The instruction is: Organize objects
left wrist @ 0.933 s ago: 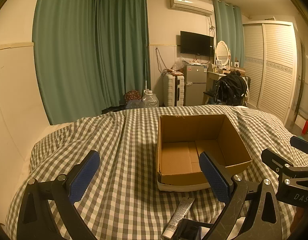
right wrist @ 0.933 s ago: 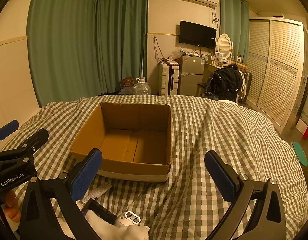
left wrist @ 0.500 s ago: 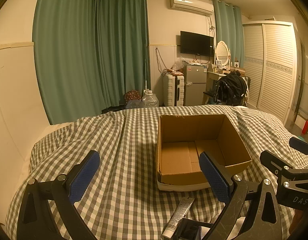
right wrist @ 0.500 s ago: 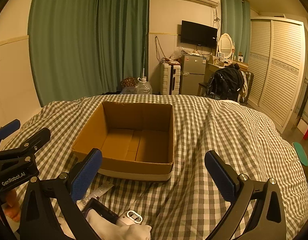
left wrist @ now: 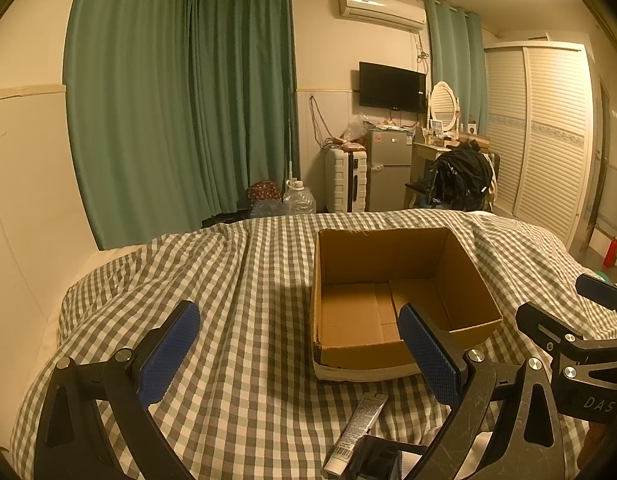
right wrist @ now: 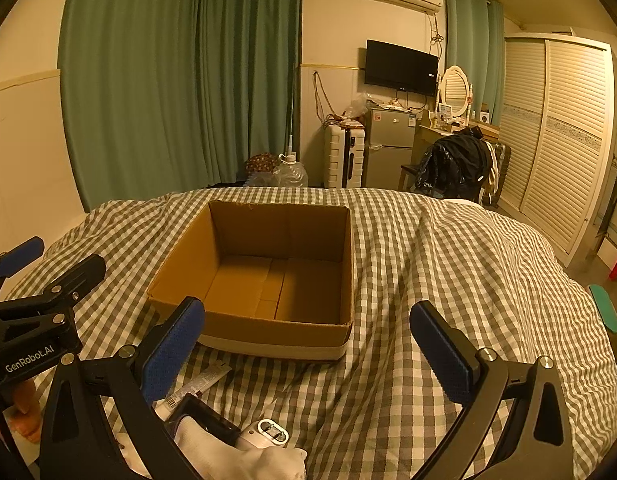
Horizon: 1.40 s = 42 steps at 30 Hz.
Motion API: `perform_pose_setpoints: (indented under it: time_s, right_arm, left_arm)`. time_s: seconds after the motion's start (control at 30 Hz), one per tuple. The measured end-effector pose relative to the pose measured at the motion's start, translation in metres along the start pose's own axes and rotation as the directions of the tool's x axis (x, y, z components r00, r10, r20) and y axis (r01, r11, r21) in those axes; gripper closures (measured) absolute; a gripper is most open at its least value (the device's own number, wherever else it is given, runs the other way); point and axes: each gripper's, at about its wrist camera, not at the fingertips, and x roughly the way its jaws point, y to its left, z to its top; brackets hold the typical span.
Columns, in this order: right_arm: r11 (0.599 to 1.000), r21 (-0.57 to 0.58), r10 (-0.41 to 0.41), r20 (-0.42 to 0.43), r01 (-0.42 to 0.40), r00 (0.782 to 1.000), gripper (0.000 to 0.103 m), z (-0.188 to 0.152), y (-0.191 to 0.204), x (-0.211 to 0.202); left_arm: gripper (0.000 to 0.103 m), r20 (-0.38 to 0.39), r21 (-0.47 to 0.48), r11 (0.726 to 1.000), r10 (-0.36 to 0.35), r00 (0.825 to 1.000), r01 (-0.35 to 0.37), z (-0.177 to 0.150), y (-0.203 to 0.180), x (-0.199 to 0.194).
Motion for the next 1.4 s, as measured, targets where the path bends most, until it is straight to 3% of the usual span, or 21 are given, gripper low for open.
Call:
perform_pose_setpoints:
  time_s: [1.4]
  right_arm:
    - [0.998, -0.020, 0.053, 0.006, -0.053, 0.999, 0.002, 0.005, 0.012, -0.016]
  left_arm:
    - [0.001, 0.002, -0.023, 1.000, -0.015, 1.000, 0.015, 0.002, 0.005, -0.011]
